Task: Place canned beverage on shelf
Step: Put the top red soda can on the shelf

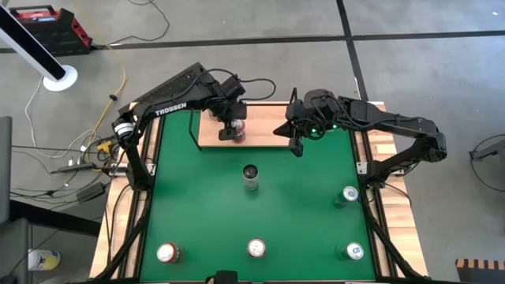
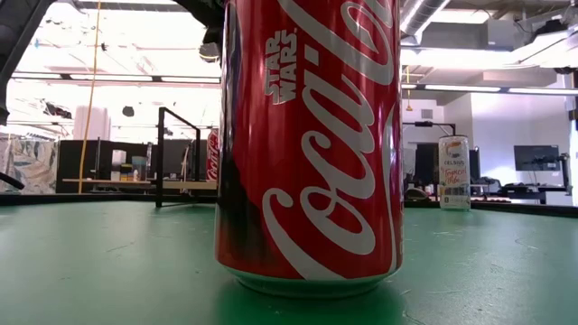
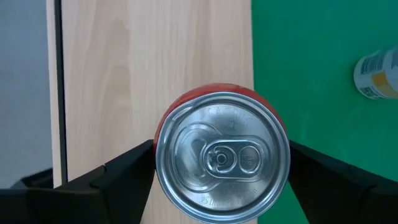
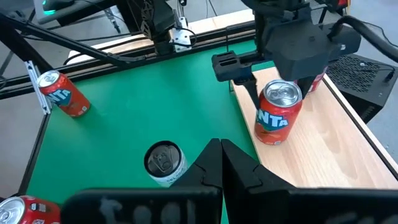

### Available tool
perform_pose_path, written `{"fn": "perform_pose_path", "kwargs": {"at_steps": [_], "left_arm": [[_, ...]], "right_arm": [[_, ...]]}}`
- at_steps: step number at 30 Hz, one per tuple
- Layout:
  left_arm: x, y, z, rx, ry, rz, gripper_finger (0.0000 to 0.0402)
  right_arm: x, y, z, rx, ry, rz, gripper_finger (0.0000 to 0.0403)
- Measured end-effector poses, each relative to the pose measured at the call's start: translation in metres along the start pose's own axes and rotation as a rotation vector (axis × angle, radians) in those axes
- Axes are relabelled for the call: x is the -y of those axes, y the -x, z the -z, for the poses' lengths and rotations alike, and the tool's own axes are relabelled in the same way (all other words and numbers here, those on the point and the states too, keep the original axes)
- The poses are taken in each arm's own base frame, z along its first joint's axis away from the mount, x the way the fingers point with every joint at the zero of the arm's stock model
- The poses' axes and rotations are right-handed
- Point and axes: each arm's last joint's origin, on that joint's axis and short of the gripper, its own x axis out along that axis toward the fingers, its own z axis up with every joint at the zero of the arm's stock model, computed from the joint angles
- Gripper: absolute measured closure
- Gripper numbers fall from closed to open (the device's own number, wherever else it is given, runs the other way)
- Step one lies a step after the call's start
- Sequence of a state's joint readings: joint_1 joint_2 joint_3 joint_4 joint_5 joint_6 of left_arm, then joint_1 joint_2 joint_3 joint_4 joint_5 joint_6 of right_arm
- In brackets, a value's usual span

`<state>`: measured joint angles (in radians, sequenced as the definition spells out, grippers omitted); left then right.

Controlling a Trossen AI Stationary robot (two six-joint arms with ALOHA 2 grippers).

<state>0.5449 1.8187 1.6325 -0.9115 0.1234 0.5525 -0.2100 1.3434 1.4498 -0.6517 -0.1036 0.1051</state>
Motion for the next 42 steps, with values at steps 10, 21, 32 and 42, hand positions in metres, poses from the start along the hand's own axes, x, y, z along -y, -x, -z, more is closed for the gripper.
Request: {"fn": "perform_pose_path", "kwargs": {"at_steps": [10,21,32,42], "left_arm": [[0.000,0.002,-0.001,0.000,-0.023,-0.001,0.0057],[-0.004,0.020,-0.010,0.023,-0.028,-0.025,0.0056],[-0.006,0.041,-0.019,0.044,-0.027,-0.042,0.0055],[-0.007,0.070,-0.025,0.040,0.012,-0.053,0.0055]], "right_arm": [[0.000,0.000,0.000,0.000,0.000,0.000,0.0382],[0.000,0.000,0.000,-0.001,-0.001,0.001,0.0382],[0.003,0.000,0.000,-0.005,-0.007,0.009,0.0382],[0.008,-0.003,0.000,-0.009,0.015,0.024,0.0382]]}}
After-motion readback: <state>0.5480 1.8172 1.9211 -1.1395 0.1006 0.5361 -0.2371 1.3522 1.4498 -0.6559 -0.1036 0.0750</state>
